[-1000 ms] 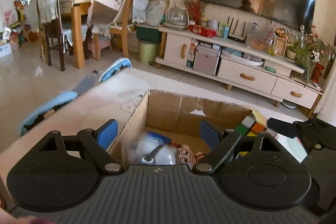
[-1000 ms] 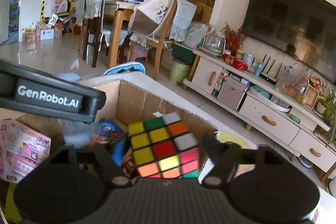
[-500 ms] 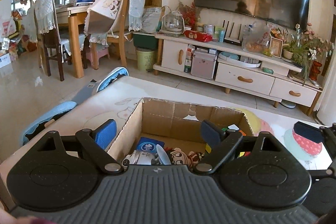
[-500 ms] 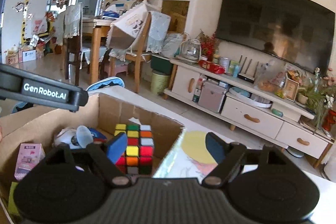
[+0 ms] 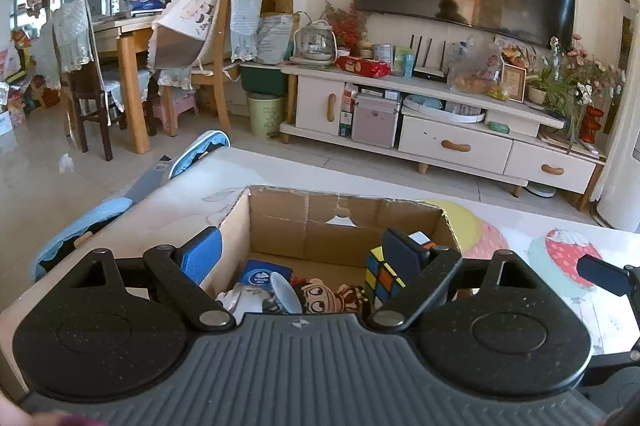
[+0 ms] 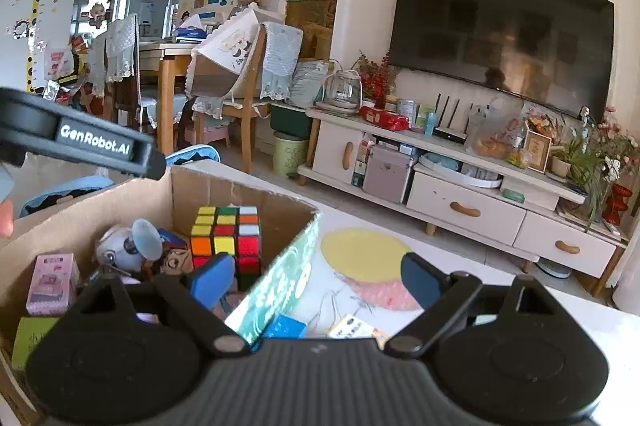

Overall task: Organize rigid objects
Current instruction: 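Move the right gripper to the blue box and grasp it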

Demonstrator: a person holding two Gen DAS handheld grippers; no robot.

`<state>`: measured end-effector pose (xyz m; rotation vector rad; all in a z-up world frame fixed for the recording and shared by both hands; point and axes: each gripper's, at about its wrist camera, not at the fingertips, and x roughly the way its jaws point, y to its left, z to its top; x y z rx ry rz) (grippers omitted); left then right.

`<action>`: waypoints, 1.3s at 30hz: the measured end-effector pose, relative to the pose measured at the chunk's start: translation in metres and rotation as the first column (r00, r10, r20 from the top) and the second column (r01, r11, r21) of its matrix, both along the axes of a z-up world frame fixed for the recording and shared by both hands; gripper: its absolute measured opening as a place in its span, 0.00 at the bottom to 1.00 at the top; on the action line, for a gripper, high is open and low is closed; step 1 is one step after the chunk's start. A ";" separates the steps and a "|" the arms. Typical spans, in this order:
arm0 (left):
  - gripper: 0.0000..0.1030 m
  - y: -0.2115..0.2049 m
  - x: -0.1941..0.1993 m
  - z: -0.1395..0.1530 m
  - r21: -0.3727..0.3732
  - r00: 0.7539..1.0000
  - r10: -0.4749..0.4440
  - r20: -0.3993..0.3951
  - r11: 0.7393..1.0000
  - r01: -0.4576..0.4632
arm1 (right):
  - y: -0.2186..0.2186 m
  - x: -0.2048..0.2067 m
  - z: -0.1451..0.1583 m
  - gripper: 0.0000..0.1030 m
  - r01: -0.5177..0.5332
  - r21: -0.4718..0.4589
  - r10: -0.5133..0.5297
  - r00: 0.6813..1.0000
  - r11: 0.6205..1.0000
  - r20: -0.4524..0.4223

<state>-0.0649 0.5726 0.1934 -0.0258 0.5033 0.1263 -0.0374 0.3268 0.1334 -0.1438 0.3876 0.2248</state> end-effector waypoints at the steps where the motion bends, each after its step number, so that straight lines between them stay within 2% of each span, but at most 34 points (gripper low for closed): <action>1: 1.00 0.001 0.001 0.000 0.001 1.000 -0.002 -0.002 1.000 0.002 | -0.002 -0.001 -0.001 0.88 0.003 0.003 -0.003 1.000 1.000 -0.002; 10: 1.00 0.002 0.002 -0.003 0.015 1.000 -0.021 -0.012 1.000 0.021 | -0.017 -0.011 -0.016 0.88 0.010 0.011 -0.010 1.000 1.000 -0.025; 22: 1.00 0.002 0.003 -0.003 0.010 0.999 -0.026 -0.025 1.000 0.026 | -0.020 -0.029 -0.056 0.88 -0.011 -0.007 0.011 0.996 1.000 -0.094; 33: 1.00 0.004 0.003 -0.005 0.014 0.999 -0.032 -0.031 0.999 0.032 | -0.021 -0.024 -0.067 0.90 -0.005 0.000 0.005 0.995 1.000 -0.102; 39: 1.00 0.003 0.002 -0.005 0.014 0.999 -0.040 -0.034 0.999 0.041 | -0.023 -0.016 -0.067 0.90 0.035 -0.110 -0.043 0.997 0.993 -0.072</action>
